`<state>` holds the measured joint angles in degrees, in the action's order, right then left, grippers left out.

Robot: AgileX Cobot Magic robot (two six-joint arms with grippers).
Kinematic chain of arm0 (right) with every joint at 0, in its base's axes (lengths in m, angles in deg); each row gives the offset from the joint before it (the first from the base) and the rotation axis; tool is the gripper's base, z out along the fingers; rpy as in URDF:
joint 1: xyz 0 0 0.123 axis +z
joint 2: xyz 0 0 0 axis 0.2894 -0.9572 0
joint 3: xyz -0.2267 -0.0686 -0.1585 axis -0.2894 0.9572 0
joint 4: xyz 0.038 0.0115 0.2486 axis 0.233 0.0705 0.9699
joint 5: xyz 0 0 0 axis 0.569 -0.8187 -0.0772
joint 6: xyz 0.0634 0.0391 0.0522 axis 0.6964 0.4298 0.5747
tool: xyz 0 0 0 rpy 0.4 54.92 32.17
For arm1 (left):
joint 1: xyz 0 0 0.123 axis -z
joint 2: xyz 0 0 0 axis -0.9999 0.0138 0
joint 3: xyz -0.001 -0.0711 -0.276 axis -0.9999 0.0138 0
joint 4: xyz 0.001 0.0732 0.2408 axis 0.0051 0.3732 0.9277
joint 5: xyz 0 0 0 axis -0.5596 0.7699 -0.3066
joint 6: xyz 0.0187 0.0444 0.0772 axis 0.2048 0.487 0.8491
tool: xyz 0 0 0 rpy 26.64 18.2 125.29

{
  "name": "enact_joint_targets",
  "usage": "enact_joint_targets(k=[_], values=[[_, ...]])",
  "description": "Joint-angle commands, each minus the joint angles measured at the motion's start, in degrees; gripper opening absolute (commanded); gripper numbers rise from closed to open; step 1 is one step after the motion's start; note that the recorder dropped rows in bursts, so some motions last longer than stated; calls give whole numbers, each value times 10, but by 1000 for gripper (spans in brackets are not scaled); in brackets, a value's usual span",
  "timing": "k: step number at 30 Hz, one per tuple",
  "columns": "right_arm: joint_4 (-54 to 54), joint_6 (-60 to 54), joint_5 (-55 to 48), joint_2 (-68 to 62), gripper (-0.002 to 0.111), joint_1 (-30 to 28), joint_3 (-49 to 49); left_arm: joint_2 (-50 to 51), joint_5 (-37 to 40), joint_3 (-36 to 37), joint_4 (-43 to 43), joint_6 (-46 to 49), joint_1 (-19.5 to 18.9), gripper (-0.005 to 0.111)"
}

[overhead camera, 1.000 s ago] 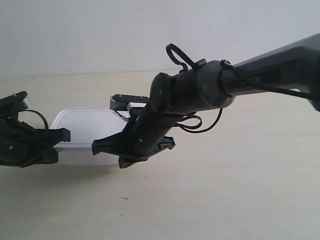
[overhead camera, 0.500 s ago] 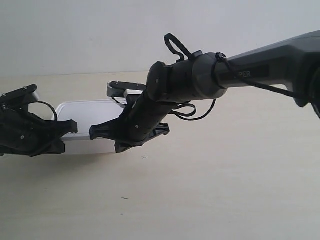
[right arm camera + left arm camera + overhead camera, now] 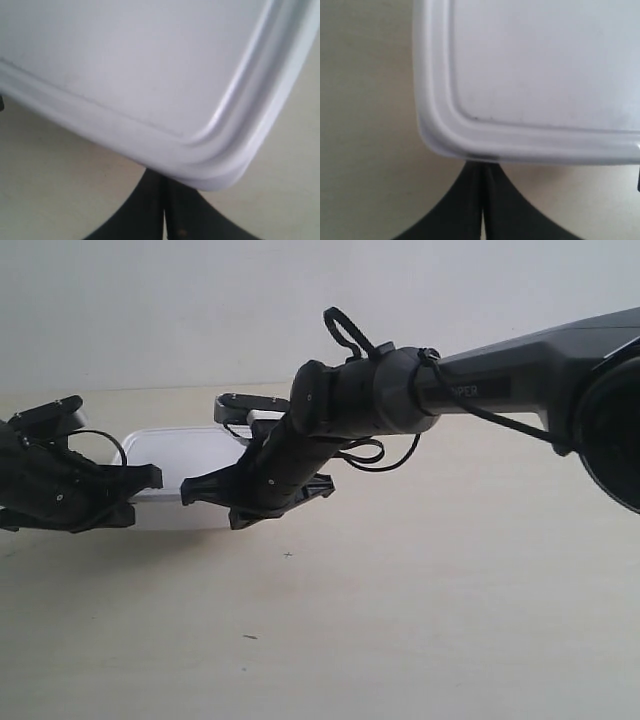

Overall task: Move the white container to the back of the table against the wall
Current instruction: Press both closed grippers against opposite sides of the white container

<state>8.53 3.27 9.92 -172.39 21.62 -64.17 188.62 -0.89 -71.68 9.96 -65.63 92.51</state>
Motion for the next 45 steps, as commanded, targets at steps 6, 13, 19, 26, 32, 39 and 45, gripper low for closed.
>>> enact_joint_targets(k=[6, 13, 19, 26, 32, 39, 45], values=[[-32, 0, 3, -27, 0, -21, -44, 32, -19, -36, -3, 11, 1, 0], [-38, 0, 3, -47, 0, -31, -82, 55, -32, -69, -3, 17, 1, 0], [-53, 0, 4, -61, 0, -32, -111, 84, -26, -105, -3, 17, 1, 0], [-77, 6, 17, -87, 0, -35, -142, 93, -41, -114, -3, 17, 1, 0], [-80, 10, 26, -102, 0, -39, -162, 94, -69, -114, -3, 17, 1, 0], [-80, 10, 39, -105, 0, -39, -184, 118, -65, -130, -3, 17, 1, 0], [-80, 11, 46, -114, 0, -39, -189, 137, -63, -155, -3, 31, 1, 0]])
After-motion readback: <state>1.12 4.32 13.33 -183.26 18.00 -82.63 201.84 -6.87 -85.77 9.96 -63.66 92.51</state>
